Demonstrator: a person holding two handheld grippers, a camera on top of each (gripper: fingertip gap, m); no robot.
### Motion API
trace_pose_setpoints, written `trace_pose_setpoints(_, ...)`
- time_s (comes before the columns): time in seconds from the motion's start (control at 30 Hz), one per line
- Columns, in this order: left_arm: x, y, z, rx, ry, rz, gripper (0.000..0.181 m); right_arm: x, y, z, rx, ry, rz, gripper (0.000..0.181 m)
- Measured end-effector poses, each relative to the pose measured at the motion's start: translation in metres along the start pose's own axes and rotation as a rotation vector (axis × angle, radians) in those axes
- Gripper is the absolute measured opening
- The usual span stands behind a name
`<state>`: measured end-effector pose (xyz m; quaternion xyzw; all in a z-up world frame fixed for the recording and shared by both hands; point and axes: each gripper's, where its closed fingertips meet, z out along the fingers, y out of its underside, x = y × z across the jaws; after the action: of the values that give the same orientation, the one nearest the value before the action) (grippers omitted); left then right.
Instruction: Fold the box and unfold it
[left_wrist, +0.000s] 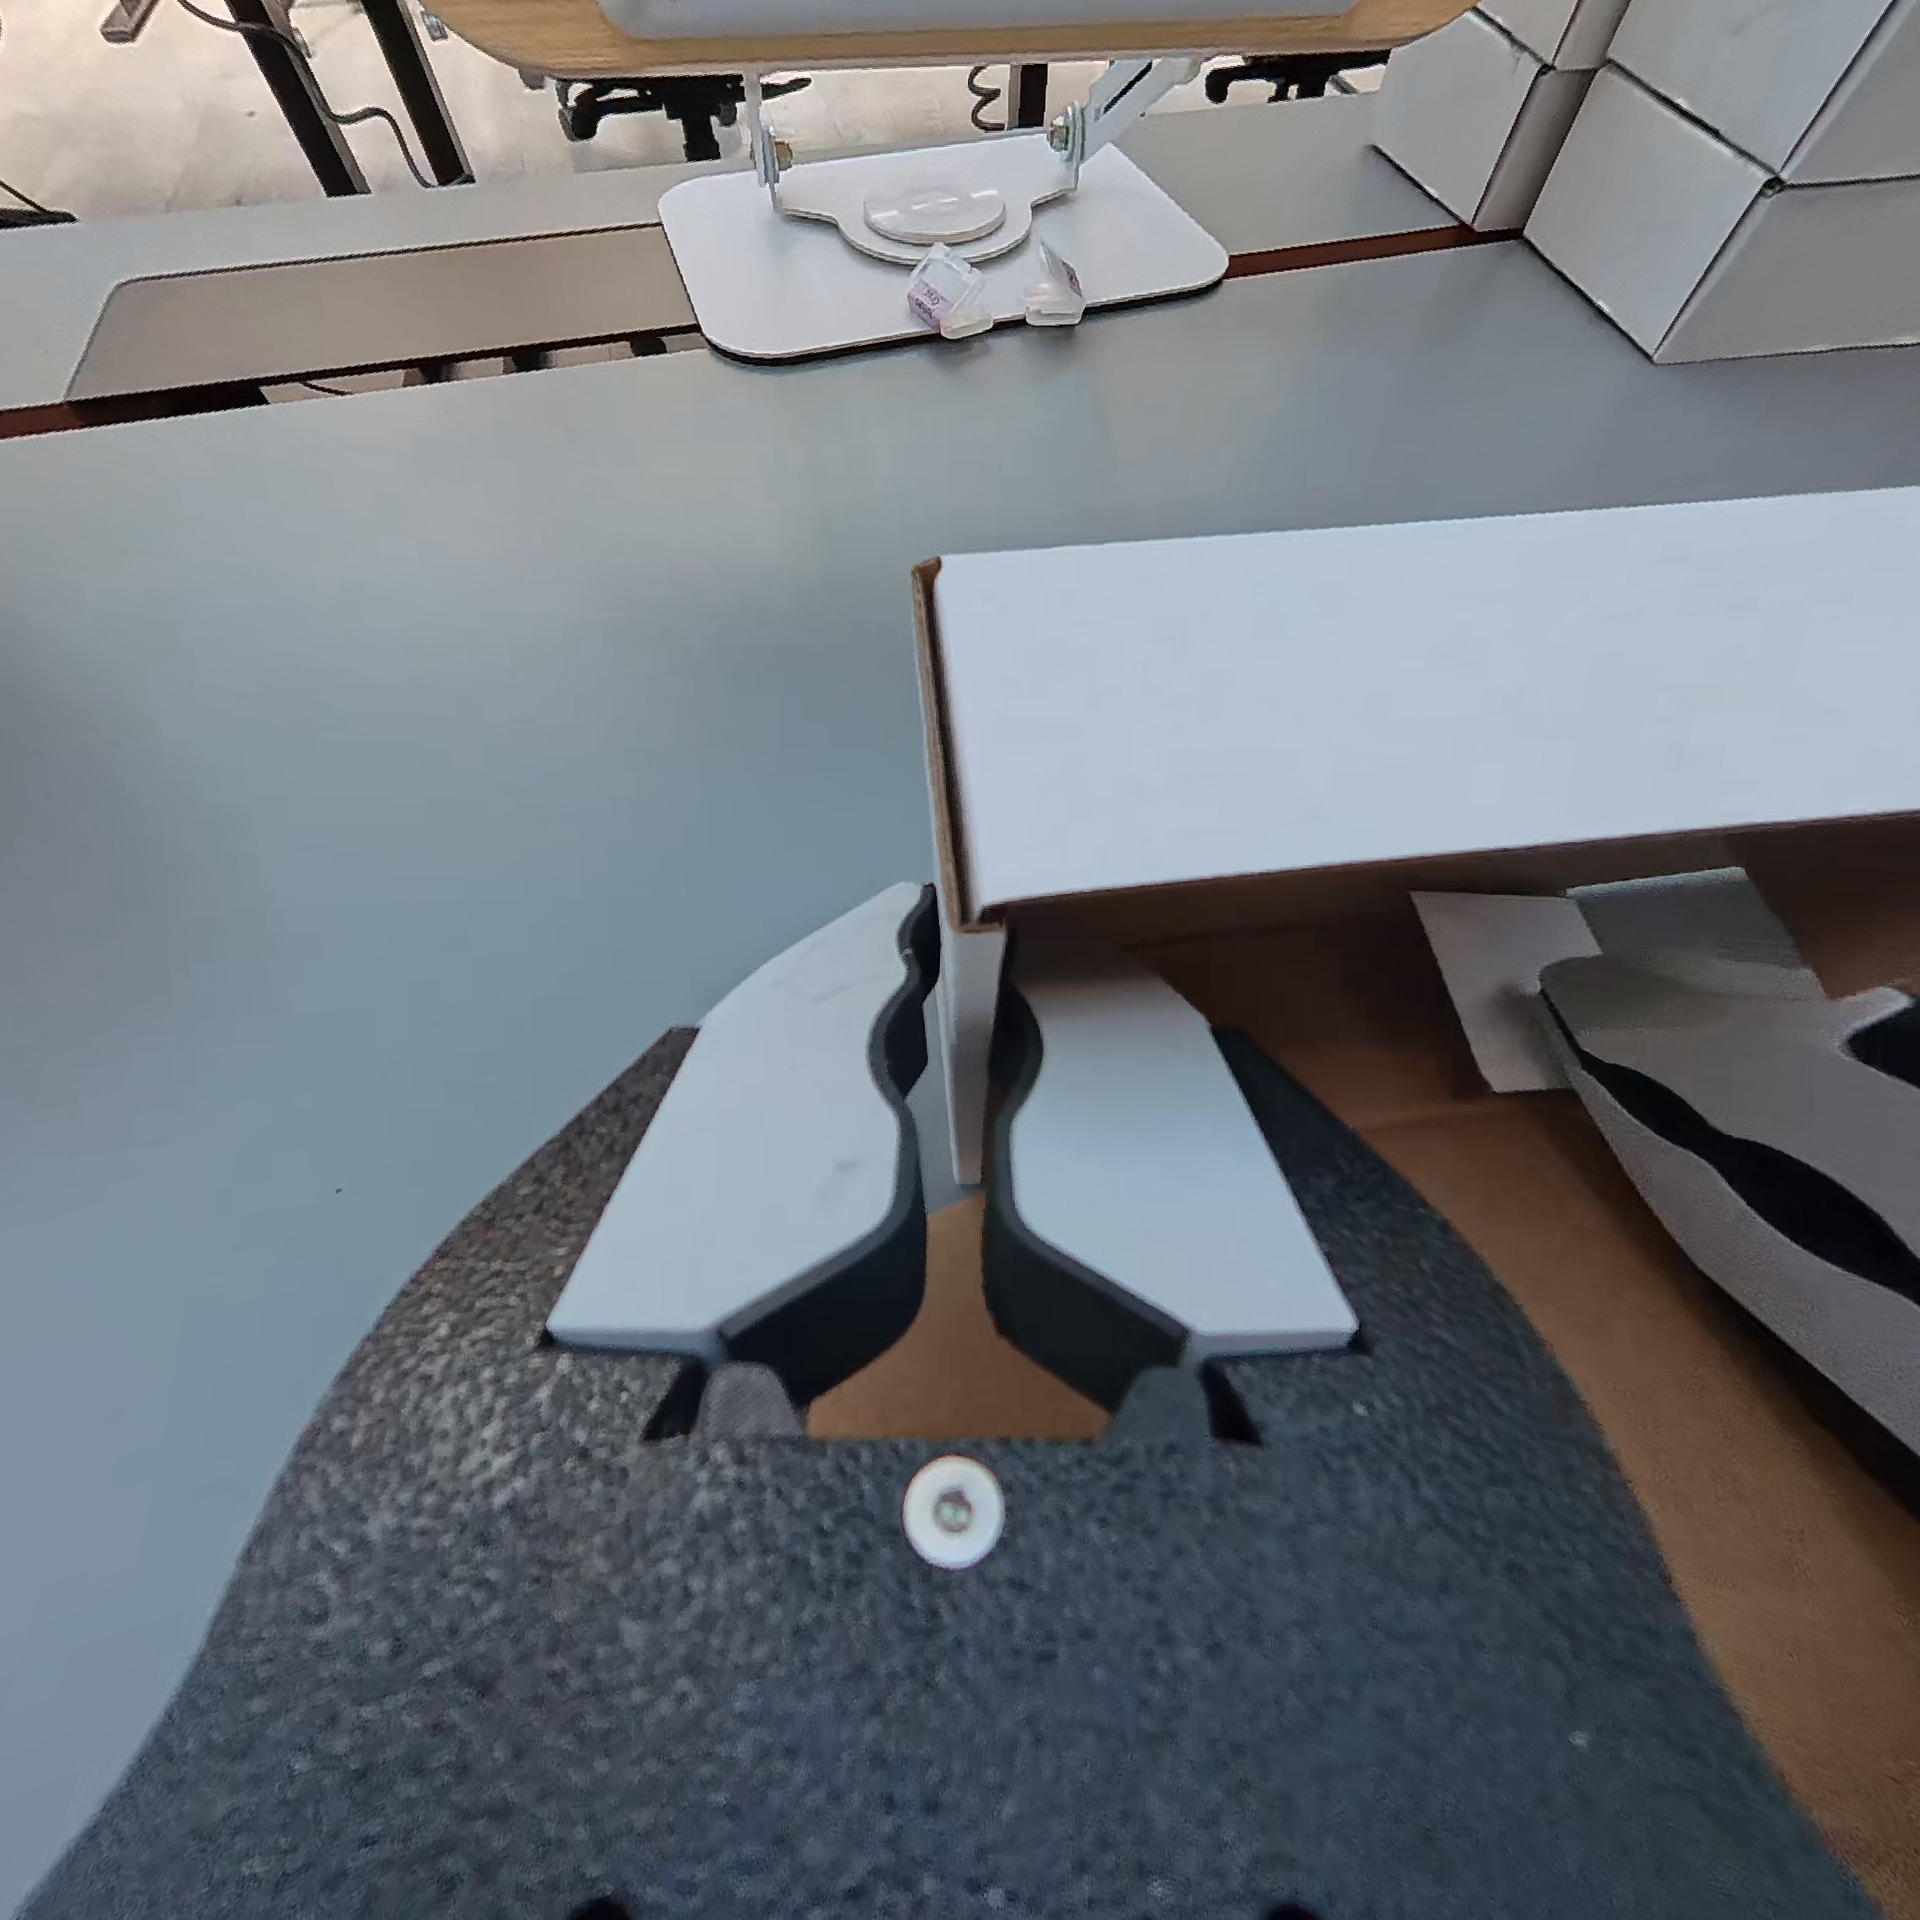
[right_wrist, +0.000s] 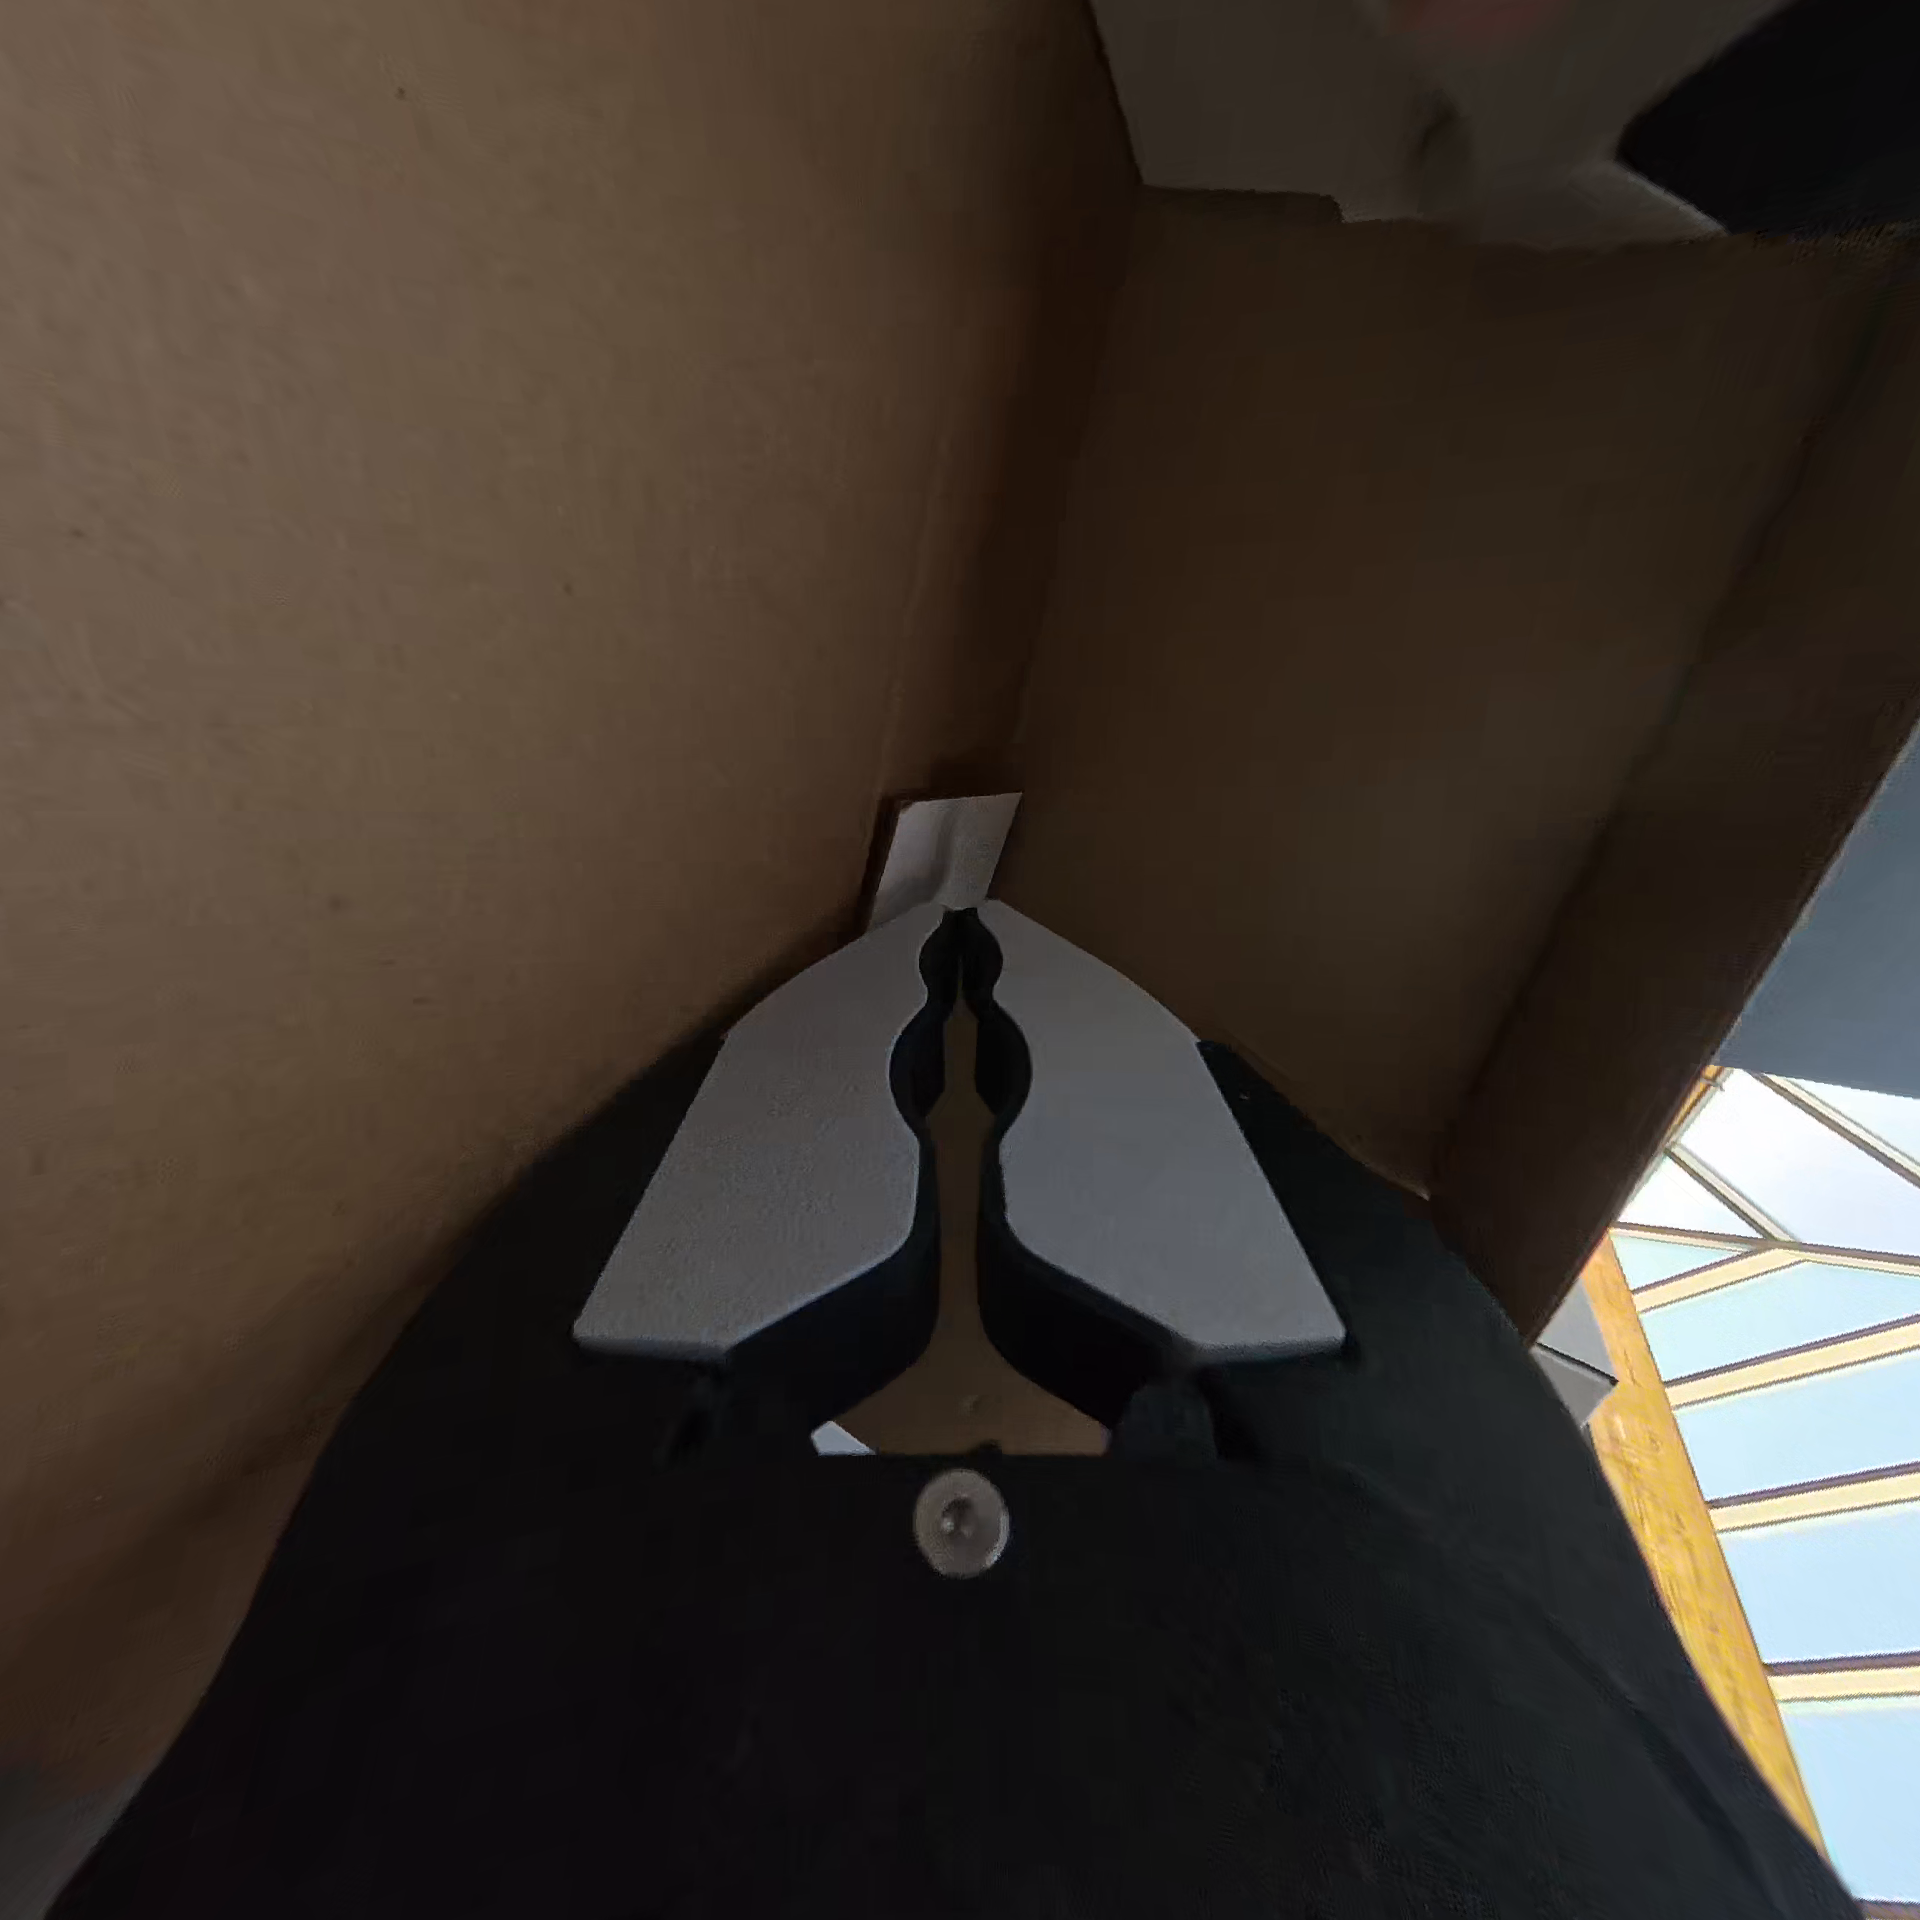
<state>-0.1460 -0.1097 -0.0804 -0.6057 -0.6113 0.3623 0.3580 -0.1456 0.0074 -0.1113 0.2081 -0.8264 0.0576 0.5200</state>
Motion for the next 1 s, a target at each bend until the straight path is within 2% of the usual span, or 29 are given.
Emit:
trace_pose_setpoints(0.03,0.000,0.000,0.000,-0.001,-0.009,0.024,0.006,-0.001,0.000,0.001,-0.014,-0.001,-0.016,0.000)
trace_pose_setpoints(0.3,-0.001,0.000,0.000,-0.002,-0.043,0.074,0.006,-0.001,-0.001,0.001,-0.075,-0.025,-0.096,0.000)
trace_pose_setpoints(0.43,-0.001,0.000,0.000,-0.001,-0.035,0.064,0.006,0.000,0.000,0.001,-0.015,-0.051,0.012,0.000)
trace_pose_setpoints(0.53,-0.001,0.000,0.000,0.000,-0.038,0.067,0.006,0.006,0.007,-0.008,0.041,-0.093,0.215,0.000)
trace_pose_setpoints(0.6,-0.001,0.000,0.000,0.000,-0.036,0.059,0.006,0.011,0.009,-0.022,0.135,-0.097,0.391,0.000)
trace_pose_setpoints(0.67,-0.002,0.000,0.000,0.000,-0.017,0.035,0.006,0.018,0.007,-0.043,0.287,-0.119,0.610,0.018)
trace_pose_setpoints(0.77,-0.002,0.000,0.000,0.000,-0.006,0.026,0.006,0.048,0.021,-0.086,0.564,-0.102,0.990,0.017)
trace_pose_setpoints(0.83,-0.002,0.000,0.000,0.001,-0.009,0.032,0.006,0.074,0.052,-0.110,0.699,-0.032,1.227,0.016)
trace_pose_setpoints(0.9,-0.002,0.000,0.000,0.001,-0.008,0.031,0.006,0.088,0.095,-0.115,0.742,0.032,1.437,0.022)
trace_pose_setpoints(1.0,-0.002,0.000,0.000,0.002,0.012,0.010,0.006,0.076,0.149,-0.084,0.603,0.053,1.561,0.042)
